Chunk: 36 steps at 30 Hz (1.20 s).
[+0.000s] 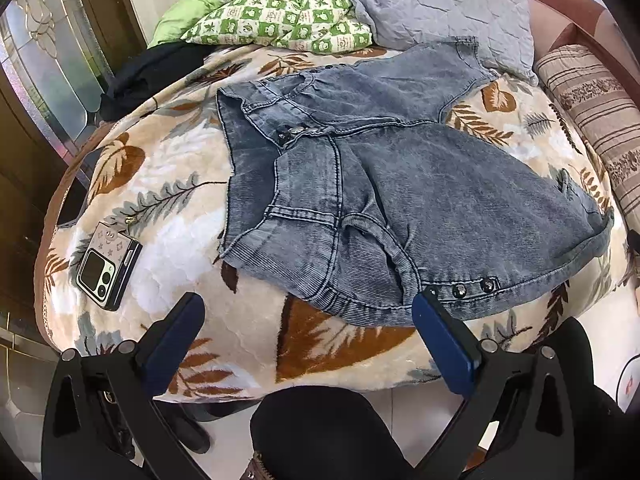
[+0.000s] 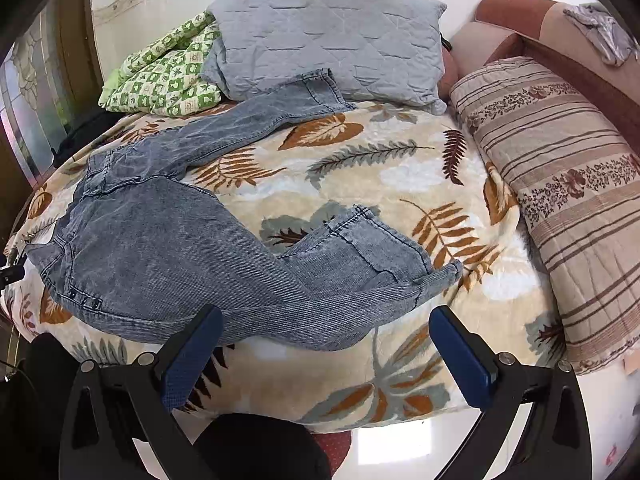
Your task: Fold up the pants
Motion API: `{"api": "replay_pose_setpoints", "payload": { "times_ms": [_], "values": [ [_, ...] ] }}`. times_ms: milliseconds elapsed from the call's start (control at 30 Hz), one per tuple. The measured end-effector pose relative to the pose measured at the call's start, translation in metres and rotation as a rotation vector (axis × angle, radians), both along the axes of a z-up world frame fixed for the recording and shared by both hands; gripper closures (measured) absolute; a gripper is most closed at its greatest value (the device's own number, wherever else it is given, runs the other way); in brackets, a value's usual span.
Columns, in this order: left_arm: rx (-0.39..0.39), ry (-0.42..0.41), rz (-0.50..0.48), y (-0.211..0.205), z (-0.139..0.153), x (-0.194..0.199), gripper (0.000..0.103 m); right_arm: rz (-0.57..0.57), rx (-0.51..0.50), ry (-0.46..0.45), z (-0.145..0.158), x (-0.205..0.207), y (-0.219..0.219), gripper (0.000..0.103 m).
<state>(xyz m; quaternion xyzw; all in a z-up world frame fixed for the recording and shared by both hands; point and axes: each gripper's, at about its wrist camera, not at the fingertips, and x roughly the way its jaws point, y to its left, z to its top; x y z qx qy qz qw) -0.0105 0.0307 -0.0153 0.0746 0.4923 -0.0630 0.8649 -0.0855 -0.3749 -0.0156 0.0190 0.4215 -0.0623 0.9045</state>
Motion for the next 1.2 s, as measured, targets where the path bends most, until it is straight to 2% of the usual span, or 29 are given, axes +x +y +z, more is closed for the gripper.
{"api": "replay_pose_setpoints", "payload": {
  "times_ms": [300, 600, 1200],
  "values": [
    [0.013, -0.012, -0.025, -0.011, 0.001, -0.003, 0.0, -0.002, 0.013, -0.011, -0.003, -0.003, -0.006, 0.0],
    [0.044, 0.015, -0.093, -0.024, -0.007, -0.01, 0.0, -0.017, 0.01, 0.009, -0.012, -0.012, -0.02, 0.0],
    [0.03, 0.047, -0.111, -0.036, -0.006, -0.007, 0.0, -0.038, 0.023, -0.002, -0.01, -0.015, -0.031, 0.0]
  ]
}}
